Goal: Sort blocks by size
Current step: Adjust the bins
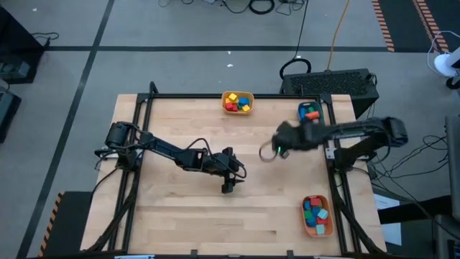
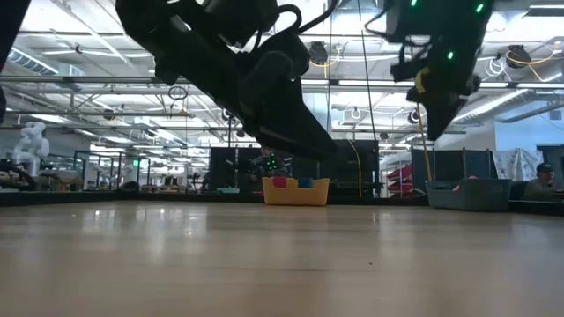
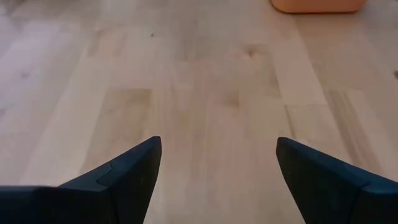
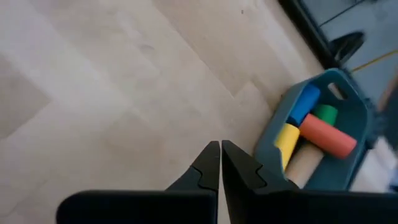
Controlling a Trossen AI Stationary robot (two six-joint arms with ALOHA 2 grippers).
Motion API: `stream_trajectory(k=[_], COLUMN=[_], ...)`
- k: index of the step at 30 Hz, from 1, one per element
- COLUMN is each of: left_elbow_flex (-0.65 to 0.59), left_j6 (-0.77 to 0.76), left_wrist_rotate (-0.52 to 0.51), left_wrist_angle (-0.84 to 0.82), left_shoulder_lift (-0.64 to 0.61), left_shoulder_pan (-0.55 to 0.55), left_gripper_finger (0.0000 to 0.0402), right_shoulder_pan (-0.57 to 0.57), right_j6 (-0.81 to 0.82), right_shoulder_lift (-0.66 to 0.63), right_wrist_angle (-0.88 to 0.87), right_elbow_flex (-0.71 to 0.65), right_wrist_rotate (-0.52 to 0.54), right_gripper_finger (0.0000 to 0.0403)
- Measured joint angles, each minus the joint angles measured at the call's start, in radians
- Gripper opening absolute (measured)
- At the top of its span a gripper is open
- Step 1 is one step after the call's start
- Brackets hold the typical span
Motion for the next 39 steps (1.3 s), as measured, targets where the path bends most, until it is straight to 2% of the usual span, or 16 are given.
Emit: stream_trajectory(k=[4,7,11,16,20,27,39], left_elbow_flex=[0.0,0.0,0.0,0.0,0.0,0.0,0.0], left_j6=[0.03,0.043,0.051,0.05,0.08,0.121,0.131], left_wrist_rotate=[0.041,0.081,0.132,0.188,0.232,0.242,0.245], left_wrist_angle=[0.0,0.0,0.002,0.002,-0.001,-0.01,-0.034], left_shoulder_lift=[0.0,0.0,0.0,0.0,0.0,0.0,0.0], left_shoulder_pan=[0.039,0.072,0.117,0.187,0.232,0.31,0.346], left_gripper_finger=[0.0319,0.0319,0.0319,0.0319,0.0319,0.0319,0.0319], right_shoulder_pan=[-0.215,-0.317,-0.367,-0.369,-0.414,-0.539,-0.693], right_j6=[-0.178,-0.266,-0.329,-0.337,-0.336,-0.371,-0.422], right_shoulder_lift=[-0.074,-0.082,-0.082,-0.093,-0.084,-0.045,-0.011], right_wrist_angle=[0.155,0.174,0.085,-0.028,-0.038,0.056,0.204], right_elbow_flex=[-0.099,-0.157,-0.178,-0.175,-0.187,-0.249,-0.287], right_wrist_rotate=[-0.131,-0.264,-0.331,-0.404,-0.399,-0.375,-0.351], right_gripper_finger=[0.0,0.0,0.0,0.0,0.0,0.0,0.0])
